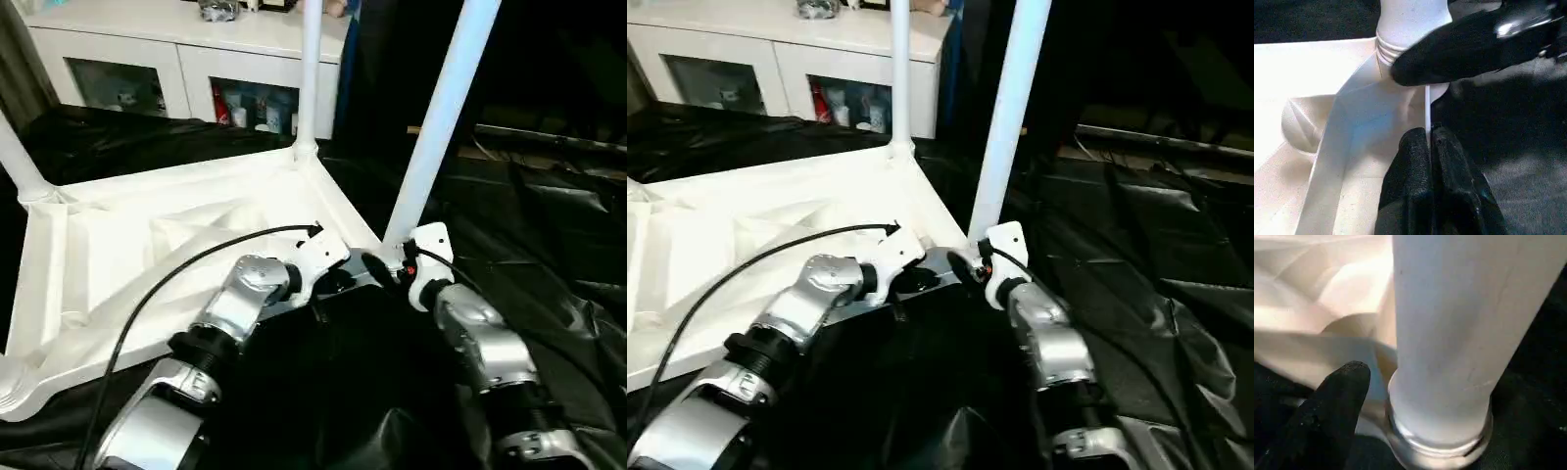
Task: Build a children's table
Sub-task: Rotate leg to tighten
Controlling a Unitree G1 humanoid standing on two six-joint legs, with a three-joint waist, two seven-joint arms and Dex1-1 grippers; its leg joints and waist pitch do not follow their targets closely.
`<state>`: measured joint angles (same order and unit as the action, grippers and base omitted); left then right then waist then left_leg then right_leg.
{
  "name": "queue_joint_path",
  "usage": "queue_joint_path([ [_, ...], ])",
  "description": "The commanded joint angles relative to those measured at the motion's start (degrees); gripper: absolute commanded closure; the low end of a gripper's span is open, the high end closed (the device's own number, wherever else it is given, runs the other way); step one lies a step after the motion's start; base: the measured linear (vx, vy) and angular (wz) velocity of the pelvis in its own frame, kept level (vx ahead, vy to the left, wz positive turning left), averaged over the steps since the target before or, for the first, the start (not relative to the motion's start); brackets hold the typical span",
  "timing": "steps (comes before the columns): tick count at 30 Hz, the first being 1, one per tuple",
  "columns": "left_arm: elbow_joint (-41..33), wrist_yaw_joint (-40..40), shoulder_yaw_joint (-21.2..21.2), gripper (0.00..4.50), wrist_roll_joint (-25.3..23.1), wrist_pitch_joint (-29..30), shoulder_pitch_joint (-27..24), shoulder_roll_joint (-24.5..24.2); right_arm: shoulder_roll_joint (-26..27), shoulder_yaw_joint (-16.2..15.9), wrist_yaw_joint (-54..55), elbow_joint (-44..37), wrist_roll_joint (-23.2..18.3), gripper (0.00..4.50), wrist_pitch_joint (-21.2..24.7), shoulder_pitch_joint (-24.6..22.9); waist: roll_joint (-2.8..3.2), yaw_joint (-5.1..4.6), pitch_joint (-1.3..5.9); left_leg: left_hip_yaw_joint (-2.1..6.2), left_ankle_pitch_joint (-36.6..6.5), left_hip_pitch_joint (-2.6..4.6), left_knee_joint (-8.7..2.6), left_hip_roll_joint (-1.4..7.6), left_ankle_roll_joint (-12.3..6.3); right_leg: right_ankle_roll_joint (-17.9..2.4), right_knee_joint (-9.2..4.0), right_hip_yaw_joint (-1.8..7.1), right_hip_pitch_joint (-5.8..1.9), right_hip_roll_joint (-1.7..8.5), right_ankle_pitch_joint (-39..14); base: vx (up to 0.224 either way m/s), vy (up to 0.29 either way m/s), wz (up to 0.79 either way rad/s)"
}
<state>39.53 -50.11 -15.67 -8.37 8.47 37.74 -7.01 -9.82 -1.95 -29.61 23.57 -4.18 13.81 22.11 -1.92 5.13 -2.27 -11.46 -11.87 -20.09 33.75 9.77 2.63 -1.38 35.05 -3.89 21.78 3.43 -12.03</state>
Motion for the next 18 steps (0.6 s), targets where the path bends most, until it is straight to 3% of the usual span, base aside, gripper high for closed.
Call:
queue_joint_path([
  [1,-0.50,-3.97,-1.33,4.50,2.04,-2.20,-0.87,-0.12,-0.41,-6.00,-9.48,-4.04,-2.65,0.57,-0.02,-0.44,-0.78,0.27,2.43,2.29,-7.88,0.16,-4.21,4.23,-3.34,-8.77,-5.06,3.75,-2.14,6.59,-13.74,0.000,0.000,0.00],
  [5,-3.77,-13.70,-1.88,4.50,4.63,-4.14,-2.85,-4.41,-5.97,-7.13,-19.50,-8.15,-5.53,0.57,1.59,-2.03,-0.78,0.21,2.41,2.30,-6.52,-0.08,-4.21,4.42,-4.79,-9.65,-4.72,3.70,-2.33,6.51,-11.11,0.000,0.000,0.00],
  [8,-6.30,-20.07,-2.37,4.50,6.45,-4.37,-4.24,-7.46,-8.27,-7.53,-23.81,-9.78,-6.64,0.57,2.40,-2.93,-0.57,0.10,2.41,2.18,-6.61,0.26,-4.20,4.61,-4.86,-11.05,-4.50,3.67,-1.92,6.43,-9.81,0.000,0.000,0.00],
  [18,-9.95,-28.29,-2.08,4.50,9.08,-2.74,-6.31,-13.05,-13.45,-10.06,-32.20,-12.52,-7.22,0.57,2.92,-5.07,-0.79,0.23,2.35,1.96,-5.34,0.31,-4.10,4.62,-4.40,-13.12,-3.88,3.69,-2.12,6.43,-5.84,0.000,0.000,0.00],
])
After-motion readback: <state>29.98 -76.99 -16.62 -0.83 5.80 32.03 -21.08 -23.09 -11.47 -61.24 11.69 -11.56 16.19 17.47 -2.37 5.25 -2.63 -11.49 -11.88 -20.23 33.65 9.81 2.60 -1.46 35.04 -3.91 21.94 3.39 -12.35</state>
